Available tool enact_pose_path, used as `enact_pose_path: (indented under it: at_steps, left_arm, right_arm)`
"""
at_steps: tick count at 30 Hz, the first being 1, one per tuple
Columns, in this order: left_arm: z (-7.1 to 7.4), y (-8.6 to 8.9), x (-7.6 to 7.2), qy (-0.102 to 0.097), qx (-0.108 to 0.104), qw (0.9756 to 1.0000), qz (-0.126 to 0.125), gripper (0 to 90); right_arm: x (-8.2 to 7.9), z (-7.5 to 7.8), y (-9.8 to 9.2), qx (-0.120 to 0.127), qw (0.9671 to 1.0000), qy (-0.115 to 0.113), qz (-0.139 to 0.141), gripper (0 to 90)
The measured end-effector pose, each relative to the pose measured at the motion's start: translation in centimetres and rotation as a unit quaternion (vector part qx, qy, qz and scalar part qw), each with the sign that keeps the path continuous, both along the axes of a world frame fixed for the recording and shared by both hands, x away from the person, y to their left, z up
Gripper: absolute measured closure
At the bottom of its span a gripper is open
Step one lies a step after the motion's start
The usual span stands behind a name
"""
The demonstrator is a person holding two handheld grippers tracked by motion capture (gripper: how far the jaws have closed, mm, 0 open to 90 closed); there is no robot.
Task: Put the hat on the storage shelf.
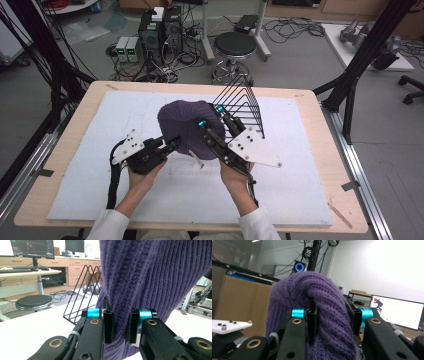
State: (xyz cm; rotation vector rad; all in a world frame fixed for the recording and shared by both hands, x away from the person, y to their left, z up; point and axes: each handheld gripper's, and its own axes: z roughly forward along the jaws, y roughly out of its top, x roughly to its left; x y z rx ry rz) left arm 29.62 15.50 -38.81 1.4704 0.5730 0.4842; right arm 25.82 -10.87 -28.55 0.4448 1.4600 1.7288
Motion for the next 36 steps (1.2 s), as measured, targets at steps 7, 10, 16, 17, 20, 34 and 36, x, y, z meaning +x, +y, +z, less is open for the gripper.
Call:
enact_pose_path:
  at_steps: [7,10,16,17,20,34,36]
  left_arm:
    - [-0.1,0.1,0.4,-0.003,-0.001,0.9999,0.014,81.6]
    - [0.0,0.3,0.7,0.000,-0.007,0.9998,0.016,81.7]
    - [0.0,-0.1,1.2,0.002,-0.012,0.9997,0.023,82.0]
    - [0.0,-0.1,1.3,0.002,-0.010,0.9996,0.025,81.9]
    - [0.4,-0.5,1.7,0.005,-0.008,0.9996,0.025,82.0]
    - [3.2,-3.9,4.1,-0.013,0.001,0.9996,0.025,81.9]
    - [3.4,-4.3,4.6,-0.012,0.001,0.9996,0.027,81.9]
  right_arm:
    - [0.6,0.0,-1.2,0.003,0.9998,0.003,-0.021,70.3]
    - [0.7,0.1,-1.6,0.006,0.9996,0.003,-0.029,70.8]
    - [1.1,0.0,-2.2,0.000,0.9991,0.005,-0.043,73.2]
    - [1.2,0.1,-2.3,-0.002,0.9991,0.004,-0.043,73.4]
    - [1.5,0.2,-2.6,-0.001,0.9988,0.009,-0.048,74.5]
    - [3.6,2.9,-5.3,0.009,0.9971,0.015,-0.073,75.3]
    - [4.0,3.3,-5.6,0.004,0.9967,0.015,-0.080,75.3]
